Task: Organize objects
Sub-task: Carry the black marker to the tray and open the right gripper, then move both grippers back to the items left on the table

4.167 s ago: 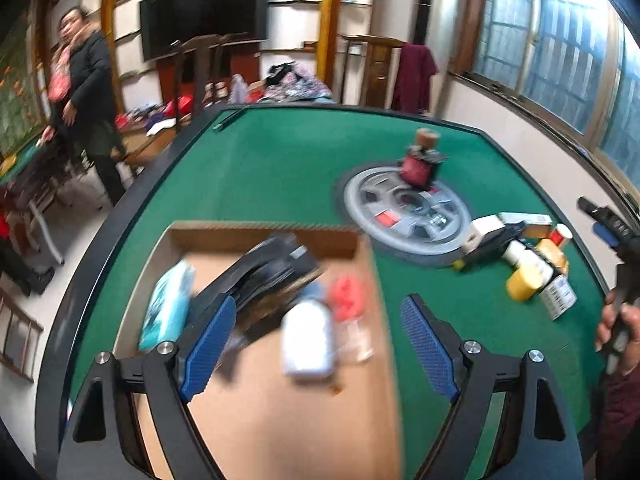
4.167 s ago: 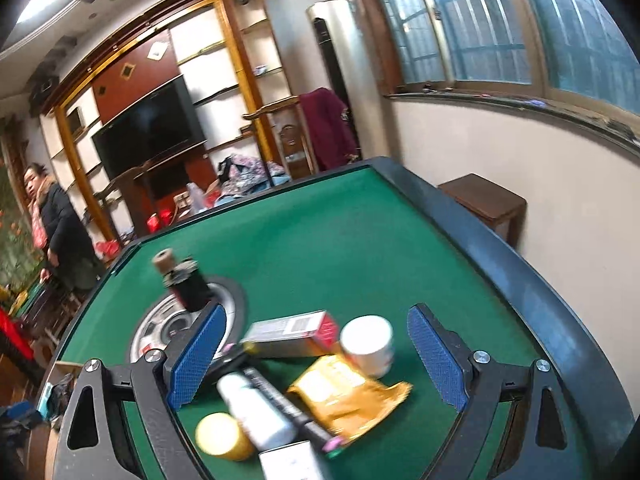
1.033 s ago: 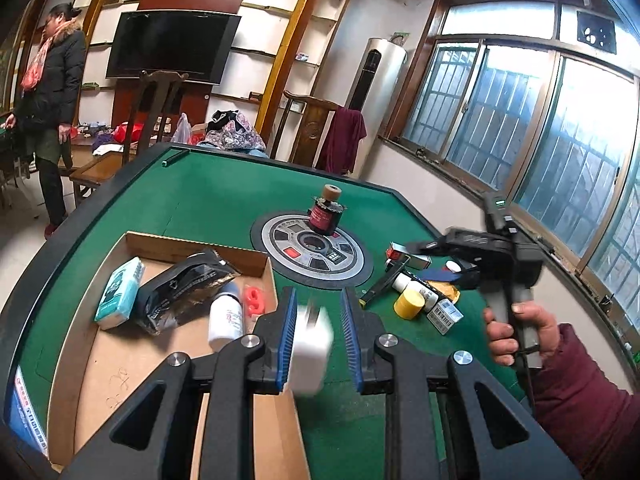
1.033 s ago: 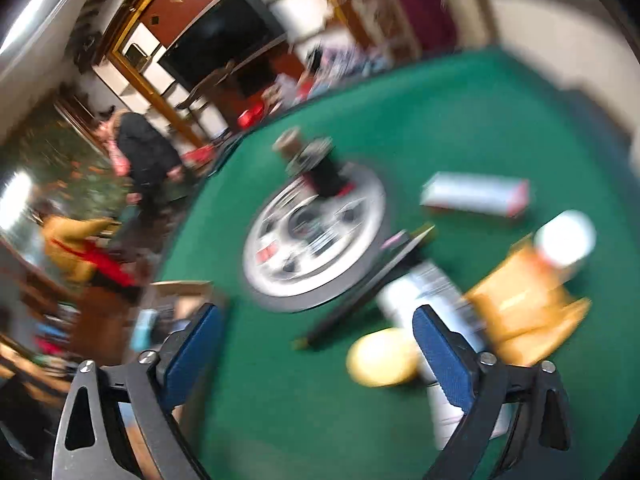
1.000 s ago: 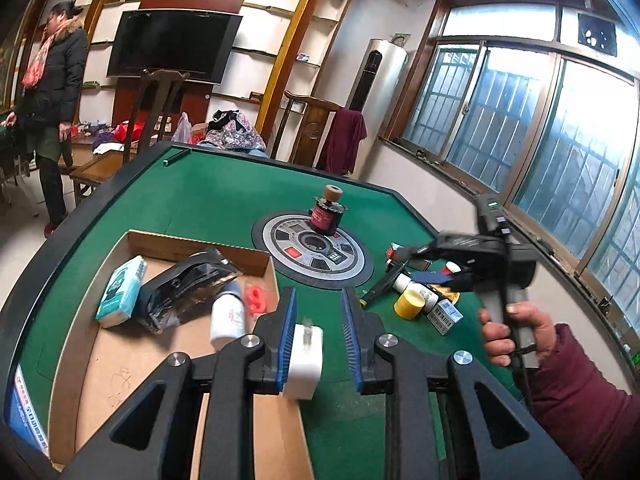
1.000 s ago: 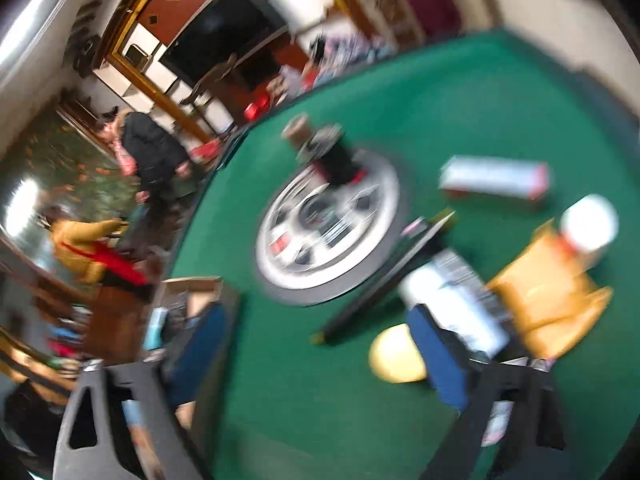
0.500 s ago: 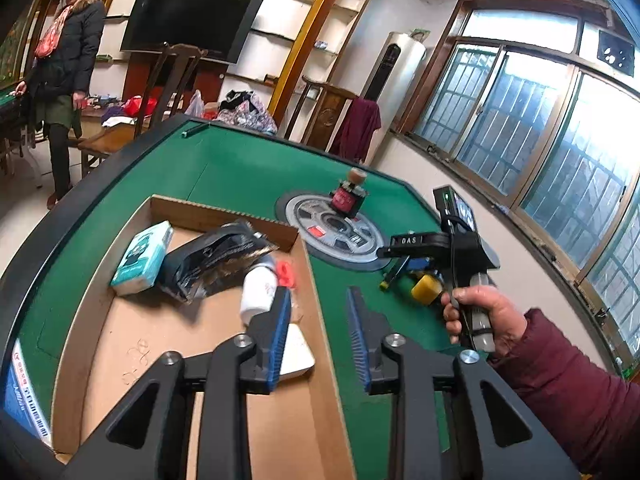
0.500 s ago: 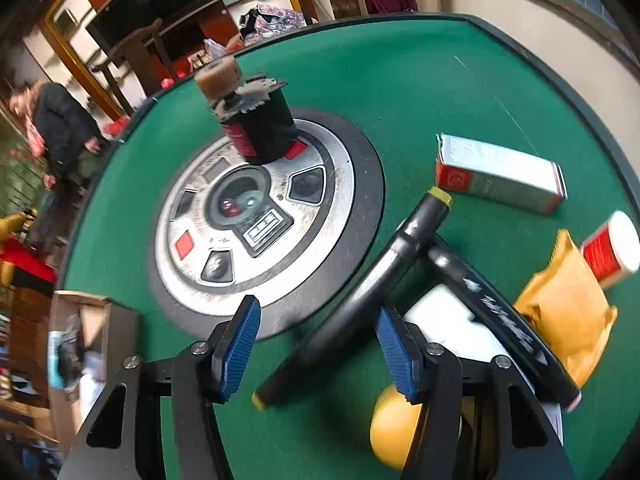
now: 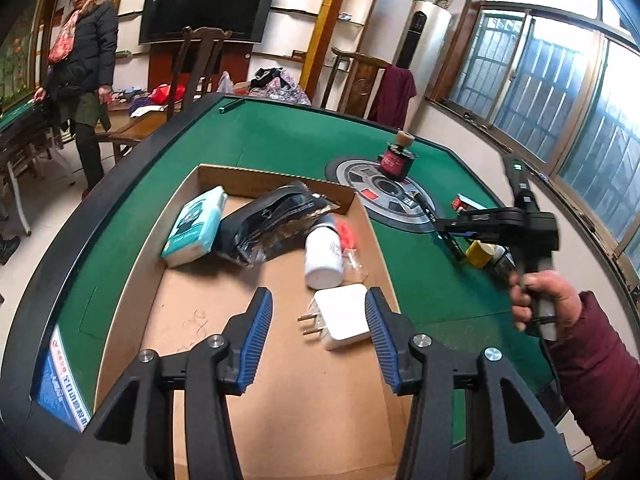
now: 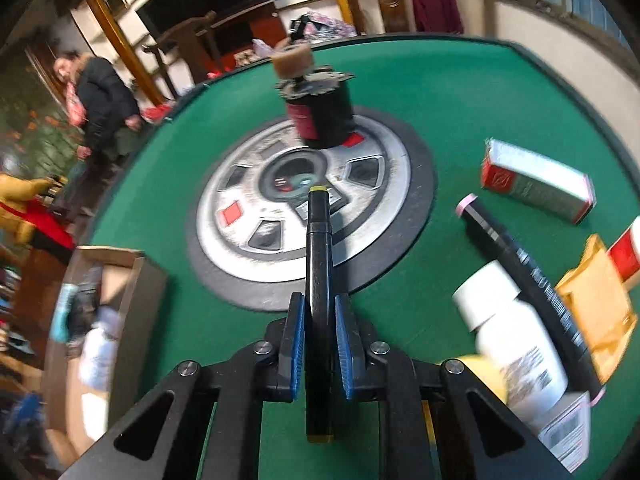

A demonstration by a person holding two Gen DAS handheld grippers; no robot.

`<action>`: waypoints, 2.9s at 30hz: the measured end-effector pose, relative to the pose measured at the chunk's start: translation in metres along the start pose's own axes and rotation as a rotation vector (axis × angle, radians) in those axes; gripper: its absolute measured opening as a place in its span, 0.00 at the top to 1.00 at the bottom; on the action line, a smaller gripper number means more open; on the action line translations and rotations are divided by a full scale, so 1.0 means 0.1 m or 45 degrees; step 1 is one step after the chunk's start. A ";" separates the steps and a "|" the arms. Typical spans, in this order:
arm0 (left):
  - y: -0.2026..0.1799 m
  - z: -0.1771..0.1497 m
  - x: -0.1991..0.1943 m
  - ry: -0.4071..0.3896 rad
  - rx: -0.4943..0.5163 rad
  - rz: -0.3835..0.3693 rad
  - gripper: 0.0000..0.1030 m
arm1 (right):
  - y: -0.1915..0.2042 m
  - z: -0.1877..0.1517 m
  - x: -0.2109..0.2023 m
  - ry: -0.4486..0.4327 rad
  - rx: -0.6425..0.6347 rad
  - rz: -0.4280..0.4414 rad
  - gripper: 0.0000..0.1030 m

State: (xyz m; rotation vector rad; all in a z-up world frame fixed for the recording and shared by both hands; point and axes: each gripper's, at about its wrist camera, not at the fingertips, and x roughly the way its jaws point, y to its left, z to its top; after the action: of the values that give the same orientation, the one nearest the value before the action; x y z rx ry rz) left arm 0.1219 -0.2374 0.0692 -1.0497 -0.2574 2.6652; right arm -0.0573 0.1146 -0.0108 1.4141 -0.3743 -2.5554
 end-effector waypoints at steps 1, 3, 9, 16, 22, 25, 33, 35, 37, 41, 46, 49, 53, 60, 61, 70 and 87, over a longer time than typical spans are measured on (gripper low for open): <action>0.03 -0.01 -0.01 -0.003 -0.019 0.006 0.54 | -0.01 -0.02 -0.03 0.002 0.015 0.052 0.84; 0.08 -0.01 -0.04 -0.008 -0.055 0.007 0.53 | -0.04 -0.06 -0.10 0.006 0.054 0.157 0.84; 0.20 -0.04 -0.16 -0.041 -0.125 0.020 0.53 | 0.08 -0.15 -0.17 0.025 0.142 0.428 0.84; 0.41 -0.12 -0.26 -0.061 -0.197 0.080 0.53 | 0.69 -0.21 -0.30 0.084 0.065 0.647 0.83; 0.53 -0.19 -0.39 -0.098 -0.222 0.085 0.48 | 1.57 -0.36 -0.15 0.202 -0.108 0.704 0.83; 0.59 -0.23 -0.43 -0.108 -0.232 0.081 0.48 | 1.94 -0.47 0.06 0.272 -0.156 0.703 0.83; 0.81 -0.29 -0.45 -0.120 -0.303 0.049 0.47 | 2.53 -0.72 0.60 0.390 -0.224 0.601 0.83; 0.85 -0.31 -0.44 -0.118 -0.315 0.040 0.46 | 2.57 -0.71 0.68 0.406 -0.217 0.590 0.83; 0.87 -0.32 -0.43 -0.116 -0.325 0.034 0.46 | 2.59 -0.70 0.75 0.410 -0.213 0.570 0.83; 0.90 -0.35 -0.43 -0.121 -0.333 0.020 0.45 | 2.59 -0.64 0.82 0.394 -0.205 0.528 0.83; 0.87 -0.35 -0.42 -0.128 -0.332 0.000 0.44 | 2.48 -0.45 0.85 0.354 -0.171 0.459 0.83; 0.85 -0.35 -0.41 -0.127 -0.327 -0.008 0.44 | 2.39 -0.38 0.87 0.355 -0.137 0.449 0.83; 0.83 -0.33 -0.40 -0.121 -0.324 -0.015 0.43 | 2.40 -0.47 0.89 0.400 -0.137 0.474 0.83; 0.81 -0.30 -0.43 -0.119 -0.310 -0.004 0.39 | 2.41 -0.55 0.87 0.429 -0.150 0.489 0.81; 0.81 -0.30 -0.44 -0.121 -0.312 0.000 0.36 | 2.41 -0.55 0.86 0.423 -0.155 0.480 0.81; 0.73 -0.25 -0.48 -0.111 -0.319 0.013 0.19 | 2.32 -0.53 0.52 0.299 -0.176 0.477 0.37; -0.22 0.06 -0.35 -0.030 -0.060 0.004 0.15 | 0.97 -0.26 -0.90 -0.279 -0.282 0.150 0.08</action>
State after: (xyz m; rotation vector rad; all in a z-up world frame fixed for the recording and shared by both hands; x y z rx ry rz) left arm 0.1460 -0.2279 0.1015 -1.0339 -0.3253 2.6880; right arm 0.0171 0.0454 0.0785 1.0107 -0.1927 -2.5681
